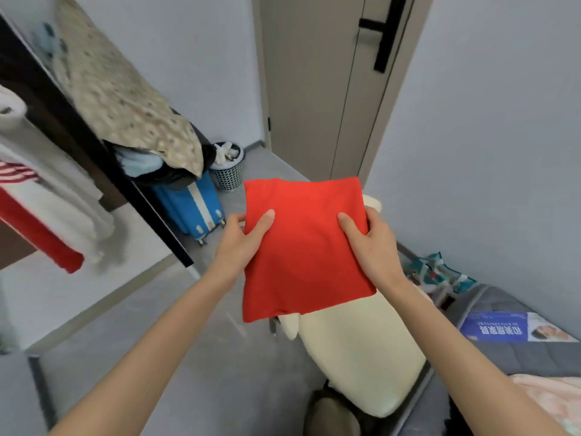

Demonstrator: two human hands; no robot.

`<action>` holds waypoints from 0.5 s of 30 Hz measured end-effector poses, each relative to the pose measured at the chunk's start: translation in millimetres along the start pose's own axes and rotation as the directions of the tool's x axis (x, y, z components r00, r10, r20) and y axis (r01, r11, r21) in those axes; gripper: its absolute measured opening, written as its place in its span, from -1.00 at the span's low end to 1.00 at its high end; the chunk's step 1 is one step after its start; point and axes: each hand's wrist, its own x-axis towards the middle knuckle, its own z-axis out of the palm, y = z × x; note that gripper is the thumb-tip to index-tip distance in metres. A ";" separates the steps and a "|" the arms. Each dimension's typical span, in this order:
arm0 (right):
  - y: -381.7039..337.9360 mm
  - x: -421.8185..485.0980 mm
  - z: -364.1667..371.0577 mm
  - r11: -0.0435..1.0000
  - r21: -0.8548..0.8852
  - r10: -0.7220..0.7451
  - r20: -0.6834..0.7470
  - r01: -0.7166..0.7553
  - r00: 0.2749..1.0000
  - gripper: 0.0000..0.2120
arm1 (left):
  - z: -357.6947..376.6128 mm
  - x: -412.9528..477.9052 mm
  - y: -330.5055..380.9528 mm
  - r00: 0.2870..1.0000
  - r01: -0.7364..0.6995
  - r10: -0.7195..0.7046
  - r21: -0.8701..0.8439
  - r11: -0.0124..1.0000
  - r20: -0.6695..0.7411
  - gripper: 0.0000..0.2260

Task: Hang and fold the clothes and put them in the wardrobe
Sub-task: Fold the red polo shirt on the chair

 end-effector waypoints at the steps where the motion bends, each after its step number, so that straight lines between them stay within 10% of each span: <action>1: -14.6 -10.7 15.9 1.000 0.007 -0.029 0.032 0.029 0.999 -0.75 | -26.3 -9.3 -2.0 1.000 -0.007 0.007 0.000 1.000 -0.028 -0.56; 15: -244.0 -157.9 254.0 0.938 0.262 -0.330 0.483 0.225 0.811 -0.66 | -395.1 -144.9 -3.7 0.911 -0.030 0.060 0.079 0.996 -0.409 -0.58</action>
